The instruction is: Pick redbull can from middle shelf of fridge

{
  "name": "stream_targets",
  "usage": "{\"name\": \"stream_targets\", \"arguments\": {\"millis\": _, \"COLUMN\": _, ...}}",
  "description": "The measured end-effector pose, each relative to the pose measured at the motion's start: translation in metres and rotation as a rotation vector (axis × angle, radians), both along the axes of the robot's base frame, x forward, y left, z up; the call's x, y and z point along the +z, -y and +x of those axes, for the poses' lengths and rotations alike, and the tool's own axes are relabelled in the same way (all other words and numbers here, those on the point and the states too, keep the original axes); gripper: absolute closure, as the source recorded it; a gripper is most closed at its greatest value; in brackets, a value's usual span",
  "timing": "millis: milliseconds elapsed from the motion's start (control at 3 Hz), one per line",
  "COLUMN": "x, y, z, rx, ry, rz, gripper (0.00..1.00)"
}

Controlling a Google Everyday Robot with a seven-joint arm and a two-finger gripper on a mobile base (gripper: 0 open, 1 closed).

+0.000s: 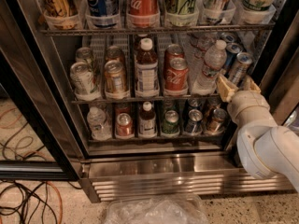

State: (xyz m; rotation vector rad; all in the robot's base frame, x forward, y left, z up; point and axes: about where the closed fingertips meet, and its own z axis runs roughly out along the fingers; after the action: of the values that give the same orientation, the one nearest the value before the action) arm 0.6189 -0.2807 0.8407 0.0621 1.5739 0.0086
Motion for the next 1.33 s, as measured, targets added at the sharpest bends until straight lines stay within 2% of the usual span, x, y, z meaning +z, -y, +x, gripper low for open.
{"name": "stream_targets", "arguments": {"millis": 667, "x": -0.005, "y": 0.000, "z": 0.020, "rx": -0.012, "ry": -0.008, "rz": 0.018, "gripper": 0.43}}
{"name": "stream_targets", "arguments": {"millis": 1333, "x": -0.011, "y": 0.015, "z": 0.049, "rx": -0.072, "ry": -0.004, "rz": 0.054, "gripper": 0.43}}
